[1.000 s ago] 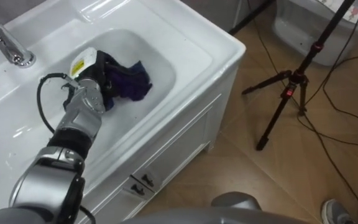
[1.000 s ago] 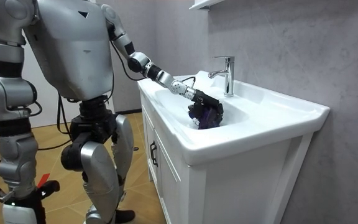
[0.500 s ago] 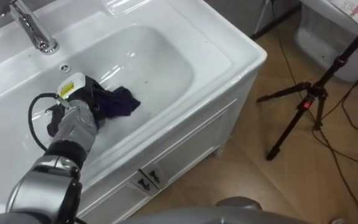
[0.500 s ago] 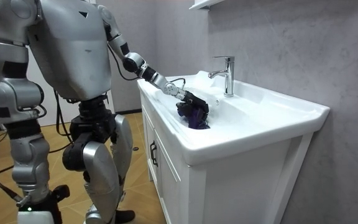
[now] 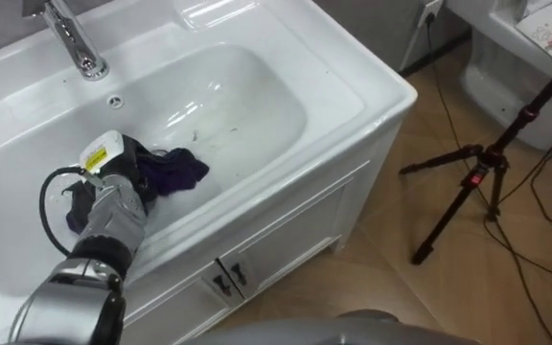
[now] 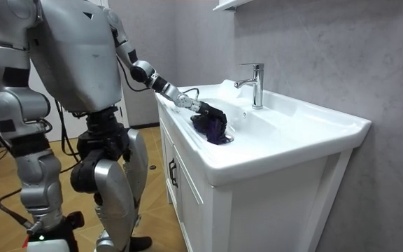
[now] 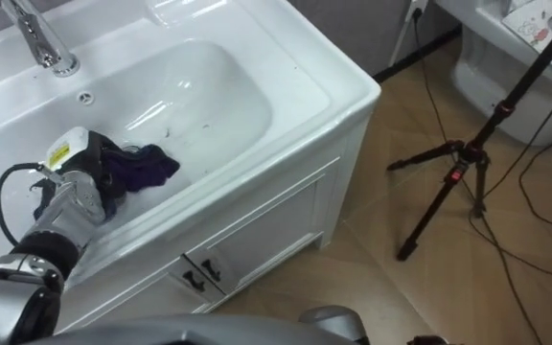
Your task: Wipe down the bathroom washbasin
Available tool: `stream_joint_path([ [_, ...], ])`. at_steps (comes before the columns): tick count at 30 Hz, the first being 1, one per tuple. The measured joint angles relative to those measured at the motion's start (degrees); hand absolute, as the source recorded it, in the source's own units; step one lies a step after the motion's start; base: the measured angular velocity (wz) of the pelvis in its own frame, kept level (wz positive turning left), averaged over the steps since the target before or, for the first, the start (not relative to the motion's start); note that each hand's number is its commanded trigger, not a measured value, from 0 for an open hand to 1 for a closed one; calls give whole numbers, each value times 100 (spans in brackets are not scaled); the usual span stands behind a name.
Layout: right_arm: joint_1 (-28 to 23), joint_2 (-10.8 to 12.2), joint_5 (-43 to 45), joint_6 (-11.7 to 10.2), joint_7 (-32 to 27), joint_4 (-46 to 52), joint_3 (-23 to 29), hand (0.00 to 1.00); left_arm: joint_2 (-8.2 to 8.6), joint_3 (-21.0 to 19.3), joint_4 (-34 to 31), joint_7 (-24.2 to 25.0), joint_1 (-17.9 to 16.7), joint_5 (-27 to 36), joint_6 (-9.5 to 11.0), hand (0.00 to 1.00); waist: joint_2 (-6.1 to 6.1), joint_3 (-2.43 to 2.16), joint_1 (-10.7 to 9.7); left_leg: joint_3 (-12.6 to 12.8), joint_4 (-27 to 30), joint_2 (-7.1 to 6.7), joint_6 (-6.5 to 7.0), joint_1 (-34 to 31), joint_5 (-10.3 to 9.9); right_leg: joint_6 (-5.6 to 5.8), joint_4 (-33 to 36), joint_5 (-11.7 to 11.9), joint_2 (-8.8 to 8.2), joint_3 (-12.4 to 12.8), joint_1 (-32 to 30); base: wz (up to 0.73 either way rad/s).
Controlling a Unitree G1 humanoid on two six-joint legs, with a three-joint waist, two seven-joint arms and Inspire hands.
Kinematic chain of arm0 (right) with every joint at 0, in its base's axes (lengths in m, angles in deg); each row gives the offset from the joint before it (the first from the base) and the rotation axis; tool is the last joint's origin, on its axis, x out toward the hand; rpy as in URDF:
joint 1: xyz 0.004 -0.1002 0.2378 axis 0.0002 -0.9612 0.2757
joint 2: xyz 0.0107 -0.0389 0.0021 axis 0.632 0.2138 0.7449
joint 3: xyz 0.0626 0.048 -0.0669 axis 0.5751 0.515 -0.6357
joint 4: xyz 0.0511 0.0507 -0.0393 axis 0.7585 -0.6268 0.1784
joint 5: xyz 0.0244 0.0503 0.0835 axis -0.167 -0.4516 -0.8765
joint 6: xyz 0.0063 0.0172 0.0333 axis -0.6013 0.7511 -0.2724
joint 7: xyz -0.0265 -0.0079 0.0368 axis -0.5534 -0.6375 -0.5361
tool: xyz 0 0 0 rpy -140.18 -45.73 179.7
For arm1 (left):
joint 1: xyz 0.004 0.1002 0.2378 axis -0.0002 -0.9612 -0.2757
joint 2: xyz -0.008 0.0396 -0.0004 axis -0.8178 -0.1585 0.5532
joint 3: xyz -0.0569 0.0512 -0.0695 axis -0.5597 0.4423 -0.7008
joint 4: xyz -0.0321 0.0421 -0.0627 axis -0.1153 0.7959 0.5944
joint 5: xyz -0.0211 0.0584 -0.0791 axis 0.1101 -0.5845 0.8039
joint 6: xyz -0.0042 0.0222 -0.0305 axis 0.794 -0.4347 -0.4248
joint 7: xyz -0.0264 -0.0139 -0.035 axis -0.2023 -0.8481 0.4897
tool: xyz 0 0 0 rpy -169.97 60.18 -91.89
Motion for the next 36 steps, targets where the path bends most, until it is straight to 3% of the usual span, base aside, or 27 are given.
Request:
stream_joint_path([
  [3,10,7,61,-9,-69,6,5,0,76,-82,-8,-83,-118,-115,106,100,46,-29,102,-67,5,-16,1,5,1,4,-3,-11,-20,-92,34,10],
  [13,59,-9,28,102,16,94,-27,0,49,-287,-142,-178,-288,-185,158,100,51,-34,455,-477,9,-45,-11,46,9,-27,-8,-79,-41,-289,161,11],
  [18,165,-54,23,53,68,89,52,0,-5,-458,-363,-155,-470,-622,185,100,110,-52,577,-720,10,-60,-30,55,20,-48,-100,-76,-46,-460,290,15],
  [22,205,-132,-166,-28,80,89,176,0,-8,-680,-455,-155,-547,-641,212,100,220,-81,738,-757,10,-59,-33,56,22,-56,-169,-74,-45,-496,332,5],
  [26,238,-153,-345,-92,76,75,299,0,-28,-996,-674,-88,-652,-865,227,100,265,-98,775,-859,5,-62,-51,29,34,-85,-190,-94,-46,-599,331,11],
  [36,183,-292,-359,-138,76,73,398,0,-108,-1009,-1296,24,-976,-993,225,100,230,-80,871,-965,8,-54,-66,-47,44,-143,-196,-159,-37,-696,292,3],
])
